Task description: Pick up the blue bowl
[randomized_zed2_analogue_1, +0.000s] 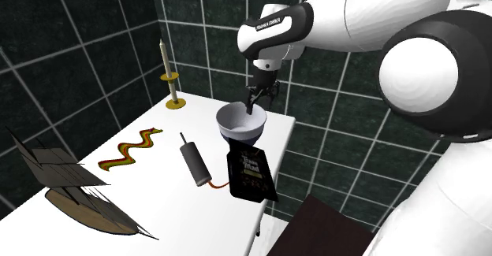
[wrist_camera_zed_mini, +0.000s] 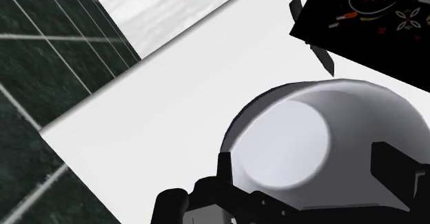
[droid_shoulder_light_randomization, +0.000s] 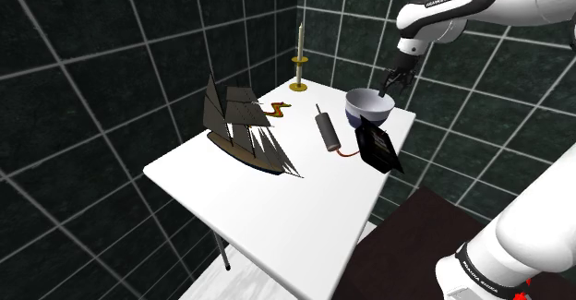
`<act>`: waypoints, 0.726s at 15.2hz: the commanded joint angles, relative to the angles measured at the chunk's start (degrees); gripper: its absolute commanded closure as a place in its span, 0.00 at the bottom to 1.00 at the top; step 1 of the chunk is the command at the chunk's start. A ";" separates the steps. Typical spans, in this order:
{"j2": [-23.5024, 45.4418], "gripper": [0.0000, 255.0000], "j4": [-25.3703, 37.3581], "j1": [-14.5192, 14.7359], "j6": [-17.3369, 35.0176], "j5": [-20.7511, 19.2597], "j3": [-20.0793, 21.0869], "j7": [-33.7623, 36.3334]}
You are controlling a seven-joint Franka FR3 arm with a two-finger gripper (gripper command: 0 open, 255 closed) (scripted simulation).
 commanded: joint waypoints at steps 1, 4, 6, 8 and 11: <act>4.80 0.00 3.95 -0.86 0.21 2.10 -0.88 -2.62; 11.63 0.00 9.89 -2.72 0.11 5.23 -1.50 -6.00; 12.27 0.00 9.78 -2.93 0.76 5.56 -1.40 -6.35; 12.80 0.00 8.89 -2.99 2.10 5.94 -1.29 -6.74; 13.69 0.00 7.66 -3.07 4.08 6.56 -1.13 -7.36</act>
